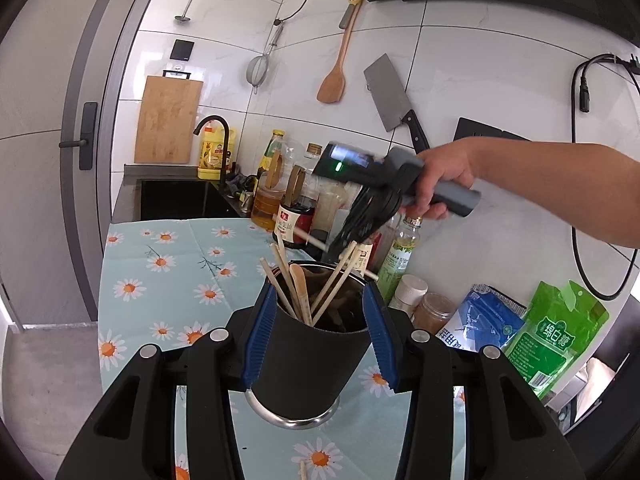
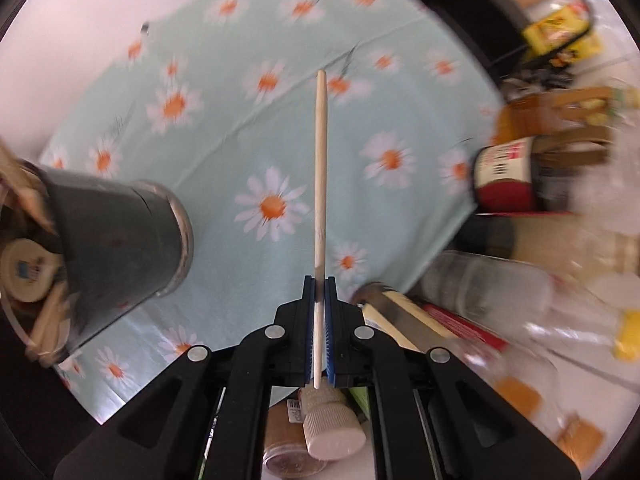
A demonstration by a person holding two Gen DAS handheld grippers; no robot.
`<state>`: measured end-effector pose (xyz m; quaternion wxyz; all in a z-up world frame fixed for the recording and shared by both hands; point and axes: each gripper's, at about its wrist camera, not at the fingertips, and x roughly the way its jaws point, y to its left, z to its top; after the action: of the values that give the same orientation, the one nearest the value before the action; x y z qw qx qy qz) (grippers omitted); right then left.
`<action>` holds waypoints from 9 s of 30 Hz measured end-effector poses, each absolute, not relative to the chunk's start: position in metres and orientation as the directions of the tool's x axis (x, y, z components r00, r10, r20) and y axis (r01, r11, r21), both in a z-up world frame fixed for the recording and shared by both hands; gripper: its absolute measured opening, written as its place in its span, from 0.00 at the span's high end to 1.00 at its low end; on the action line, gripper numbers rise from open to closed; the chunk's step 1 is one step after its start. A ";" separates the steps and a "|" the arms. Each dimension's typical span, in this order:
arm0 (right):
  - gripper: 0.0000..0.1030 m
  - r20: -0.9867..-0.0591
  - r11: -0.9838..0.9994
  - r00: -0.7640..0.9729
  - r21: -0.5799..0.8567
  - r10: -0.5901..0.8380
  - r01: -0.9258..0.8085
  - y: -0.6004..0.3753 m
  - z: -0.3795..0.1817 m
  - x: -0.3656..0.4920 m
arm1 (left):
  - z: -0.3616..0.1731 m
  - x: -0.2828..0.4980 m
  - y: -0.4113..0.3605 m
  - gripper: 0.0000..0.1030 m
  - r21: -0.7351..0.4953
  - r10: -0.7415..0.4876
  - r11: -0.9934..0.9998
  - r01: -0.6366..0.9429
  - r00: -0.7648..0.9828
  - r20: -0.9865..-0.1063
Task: Organize utensils
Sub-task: 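Lift the chopstick with the right gripper and drop it into the black holder, then grasp the white frog-print spoon with the right gripper while the left gripper grasps a chopstick, then lift the spoon and chopstick upright and carry them toward the black holder, then lower the white spoon into the holder and open the right gripper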
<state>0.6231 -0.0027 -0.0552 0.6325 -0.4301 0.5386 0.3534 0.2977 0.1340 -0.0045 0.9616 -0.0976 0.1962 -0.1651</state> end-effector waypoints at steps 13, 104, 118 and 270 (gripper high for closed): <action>0.95 -0.871 0.470 0.289 -0.077 0.397 -0.879 -0.028 0.064 0.540 | -0.009 0.302 0.134 0.58 -0.248 -0.367 0.924 0.290 0.851 -0.374; 0.72 -0.938 0.510 -0.297 0.347 0.179 -0.787 -0.033 -0.165 0.310 | -0.143 0.251 0.106 0.58 -0.183 -0.228 0.951 0.250 0.167 -0.959; 0.92 -0.914 0.545 -0.387 0.386 0.118 -0.744 -0.017 -0.191 0.308 | -0.157 0.266 0.088 0.82 -0.104 -0.131 0.960 0.261 0.087 -0.988; 0.63 -0.513 0.770 0.588 0.285 0.625 -0.570 -0.135 -0.013 0.462 | 0.007 0.317 0.114 0.72 -0.300 -0.092 0.954 -0.012 0.939 -0.331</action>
<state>0.4616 -0.1345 -0.0131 0.8899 0.0450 0.3053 0.3359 0.3171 0.1144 0.0071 0.9731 -0.1507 0.1731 -0.0206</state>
